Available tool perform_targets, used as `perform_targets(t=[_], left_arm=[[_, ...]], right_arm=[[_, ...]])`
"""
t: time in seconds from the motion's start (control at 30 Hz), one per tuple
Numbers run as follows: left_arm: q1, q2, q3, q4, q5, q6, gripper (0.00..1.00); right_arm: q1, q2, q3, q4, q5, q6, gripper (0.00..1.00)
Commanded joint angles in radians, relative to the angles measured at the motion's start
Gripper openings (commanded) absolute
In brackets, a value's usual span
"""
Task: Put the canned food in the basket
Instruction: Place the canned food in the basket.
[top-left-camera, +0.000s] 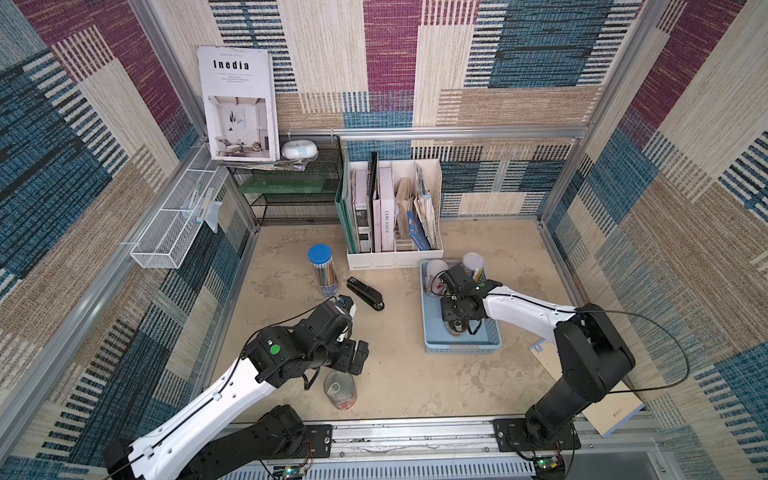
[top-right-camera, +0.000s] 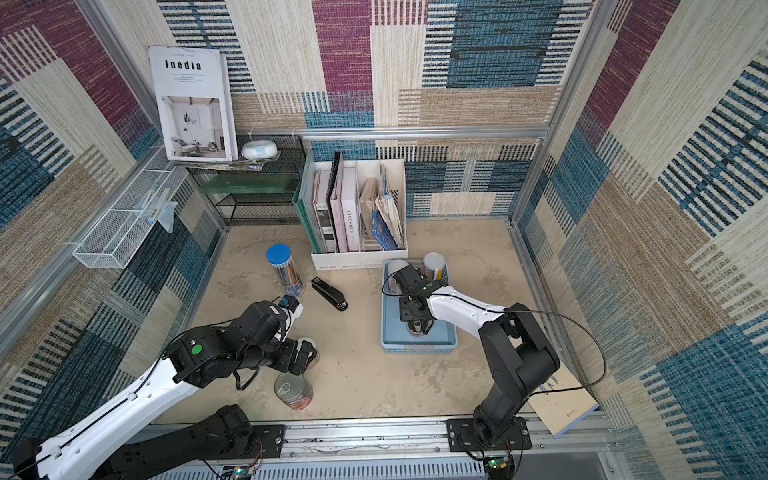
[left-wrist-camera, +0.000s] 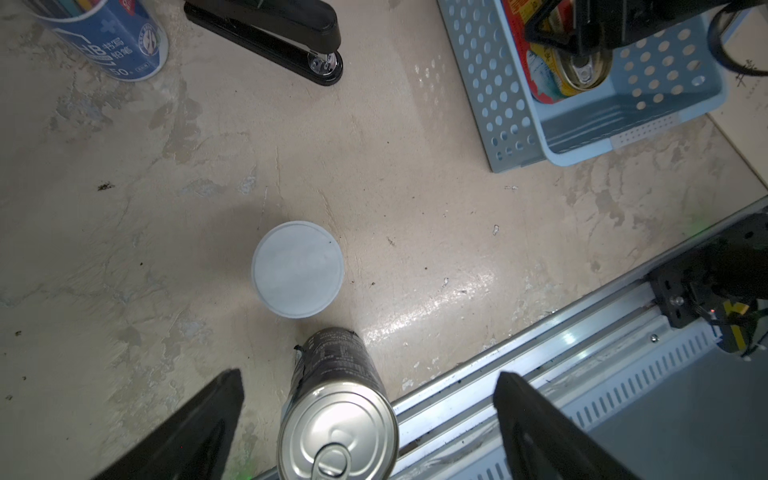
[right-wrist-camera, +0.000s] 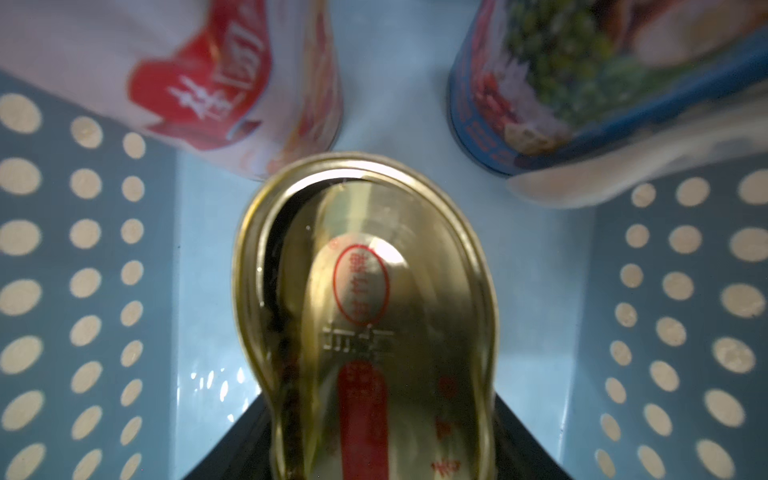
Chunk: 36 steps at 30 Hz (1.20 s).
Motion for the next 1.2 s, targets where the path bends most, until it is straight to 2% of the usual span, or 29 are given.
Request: perform_targets(t=[0.0, 0.5, 0.57, 0.67, 0.73, 0.9, 1.17], left_arm=[[-0.001, -0.010, 0.009, -0.020, 0.000, -0.020, 0.99], [-0.001, -0.034, -0.005, -0.074, 0.023, -0.073, 0.99], [-0.001, -0.034, -0.013, -0.077, 0.034, -0.076, 0.99], [0.000, -0.025, -0.027, -0.087, 0.042, -0.083, 0.99], [-0.001, -0.016, -0.032, -0.094, 0.055, -0.086, 0.99], [0.000, 0.028, -0.022, -0.098, 0.024, -0.094, 0.99], [0.009, 0.172, -0.011, -0.055, -0.019, -0.077, 0.99]], right_arm=[[-0.002, 0.015, 0.001, 0.044, 0.007, -0.001, 0.61], [-0.038, 0.030, -0.035, 0.071, -0.003, 0.008, 0.67], [-0.041, 0.037, -0.034, 0.070, -0.009, 0.005, 0.75], [-0.041, 0.051, -0.016, 0.041, -0.015, -0.004, 0.94], [-0.040, 0.053, -0.006, 0.029, -0.019, -0.018, 0.98], [-0.039, -0.014, -0.030, 0.040, -0.030, -0.026, 0.99], [-0.035, -0.158, -0.068, 0.034, -0.076, -0.037, 0.99]])
